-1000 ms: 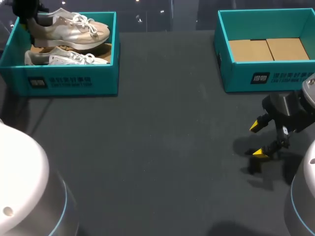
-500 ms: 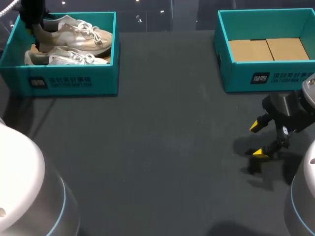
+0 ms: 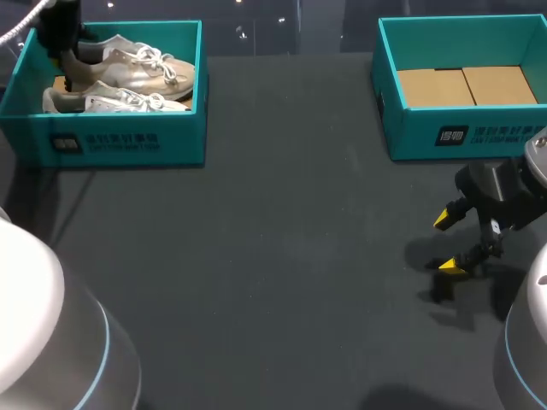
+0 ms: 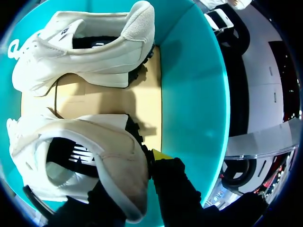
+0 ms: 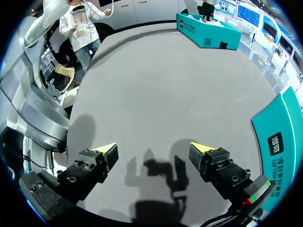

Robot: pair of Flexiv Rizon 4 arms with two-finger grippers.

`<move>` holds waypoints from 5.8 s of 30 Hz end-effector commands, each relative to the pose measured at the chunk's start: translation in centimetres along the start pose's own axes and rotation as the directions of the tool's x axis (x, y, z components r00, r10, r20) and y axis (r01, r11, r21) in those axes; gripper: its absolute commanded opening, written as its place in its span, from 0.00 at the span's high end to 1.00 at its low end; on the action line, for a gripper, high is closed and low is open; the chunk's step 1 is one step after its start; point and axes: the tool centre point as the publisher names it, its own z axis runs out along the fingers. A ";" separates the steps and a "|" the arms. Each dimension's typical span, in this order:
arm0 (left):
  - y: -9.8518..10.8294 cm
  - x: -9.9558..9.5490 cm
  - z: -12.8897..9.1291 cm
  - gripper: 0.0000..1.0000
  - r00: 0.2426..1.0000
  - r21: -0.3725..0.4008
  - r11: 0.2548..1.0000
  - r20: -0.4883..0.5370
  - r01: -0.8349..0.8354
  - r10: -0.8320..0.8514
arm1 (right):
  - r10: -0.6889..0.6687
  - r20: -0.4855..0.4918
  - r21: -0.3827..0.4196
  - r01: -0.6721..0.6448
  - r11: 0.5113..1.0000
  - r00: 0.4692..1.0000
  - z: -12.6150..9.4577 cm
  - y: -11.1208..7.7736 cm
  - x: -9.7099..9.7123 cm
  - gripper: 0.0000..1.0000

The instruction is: Take the shoe out of the shoebox, open the shoe tongue, remove and reinsert the insole, then place the shoe into the shoebox

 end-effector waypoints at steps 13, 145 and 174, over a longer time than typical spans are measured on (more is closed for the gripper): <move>0.1 -0.3 1.9 0.85 1.000 0.001 1.000 -0.001 -0.004 0.004 | 0.000 0.002 0.002 0.000 1.000 1.000 0.0 0.0 0.1 0.00; -14.8 -0.6 0.6 0.31 0.981 0.051 0.998 0.184 0.047 -0.056 | 0.000 0.002 0.002 0.000 1.000 1.000 0.0 0.0 0.1 0.00; -15.1 0.7 -0.1 1.00 0.983 0.069 0.997 0.179 0.019 -0.031 | 0.000 0.002 0.002 0.000 1.000 1.000 0.0 0.0 0.1 0.00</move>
